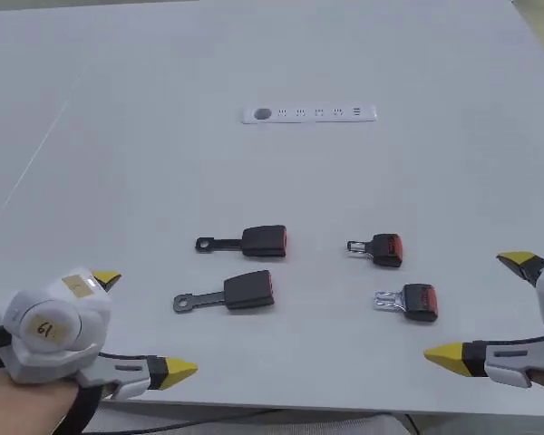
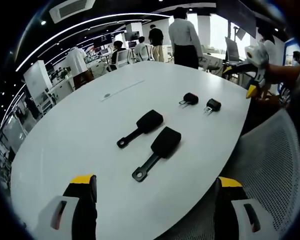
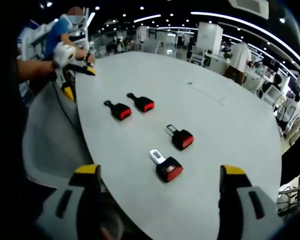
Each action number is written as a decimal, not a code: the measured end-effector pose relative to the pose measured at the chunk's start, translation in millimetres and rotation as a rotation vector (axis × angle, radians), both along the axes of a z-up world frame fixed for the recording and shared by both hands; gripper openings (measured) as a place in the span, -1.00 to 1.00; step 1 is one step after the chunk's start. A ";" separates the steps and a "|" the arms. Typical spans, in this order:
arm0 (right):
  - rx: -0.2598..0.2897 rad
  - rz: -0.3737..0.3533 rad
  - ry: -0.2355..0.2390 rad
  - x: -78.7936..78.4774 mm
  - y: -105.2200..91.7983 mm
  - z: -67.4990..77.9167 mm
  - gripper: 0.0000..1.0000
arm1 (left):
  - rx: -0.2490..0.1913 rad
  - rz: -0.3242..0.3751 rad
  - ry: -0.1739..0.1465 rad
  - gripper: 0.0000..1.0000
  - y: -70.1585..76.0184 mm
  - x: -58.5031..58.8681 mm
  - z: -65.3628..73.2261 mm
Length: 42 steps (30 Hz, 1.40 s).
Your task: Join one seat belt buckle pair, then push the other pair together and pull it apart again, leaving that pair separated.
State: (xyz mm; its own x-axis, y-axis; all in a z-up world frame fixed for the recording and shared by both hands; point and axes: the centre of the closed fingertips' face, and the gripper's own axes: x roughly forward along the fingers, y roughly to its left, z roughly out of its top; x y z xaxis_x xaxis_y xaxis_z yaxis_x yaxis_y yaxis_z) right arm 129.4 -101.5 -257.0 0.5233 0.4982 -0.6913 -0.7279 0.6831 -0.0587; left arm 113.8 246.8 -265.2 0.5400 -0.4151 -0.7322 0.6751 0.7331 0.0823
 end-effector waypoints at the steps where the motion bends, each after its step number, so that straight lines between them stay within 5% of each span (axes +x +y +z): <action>1: 0.000 0.000 0.000 -0.1 -0.1 0.1 1.00 | 0.000 0.003 0.000 1.00 2.1 0.0 -0.8; 7: 0.014 -0.007 0.011 -2.0 1.5 2.4 0.98 | 0.002 0.018 -0.002 1.00 7.1 -0.9 -0.1; 9: 0.029 -0.007 0.018 -2.0 2.2 2.6 0.96 | -0.004 -0.009 -0.036 0.99 4.0 0.4 2.6; 15: 0.023 -0.005 0.003 -0.2 2.5 5.6 0.94 | 0.006 0.025 -0.025 0.95 13.4 1.3 -2.1; 18: 0.017 -0.005 -0.002 0.6 1.4 6.2 0.94 | 0.032 0.076 -0.080 0.94 25.9 8.7 5.0; 27: 0.008 0.006 0.004 -1.9 -0.4 4.9 0.78 | -0.004 0.067 -0.065 0.83 28.0 9.3 5.3; 29: 0.032 -0.006 0.015 -1.6 0.6 5.9 0.76 | -0.011 0.067 -0.105 0.72 28.6 12.2 12.7; 36: 0.025 0.011 0.013 -0.3 -0.4 5.0 0.66 | -0.014 0.054 -0.087 0.61 28.7 13.0 14.6; 42: 0.001 0.045 0.008 -0.4 1.5 0.5 0.59 | -0.009 -0.020 -0.053 0.50 14.8 12.7 9.0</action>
State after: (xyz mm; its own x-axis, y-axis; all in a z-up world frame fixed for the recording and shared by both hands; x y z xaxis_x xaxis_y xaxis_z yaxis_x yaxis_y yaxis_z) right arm 128.9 -100.0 -256.5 0.4947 0.5221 -0.6947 -0.7584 0.6497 -0.0518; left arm 126.5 261.7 -256.2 0.5694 -0.4326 -0.6990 0.6845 0.7204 0.1118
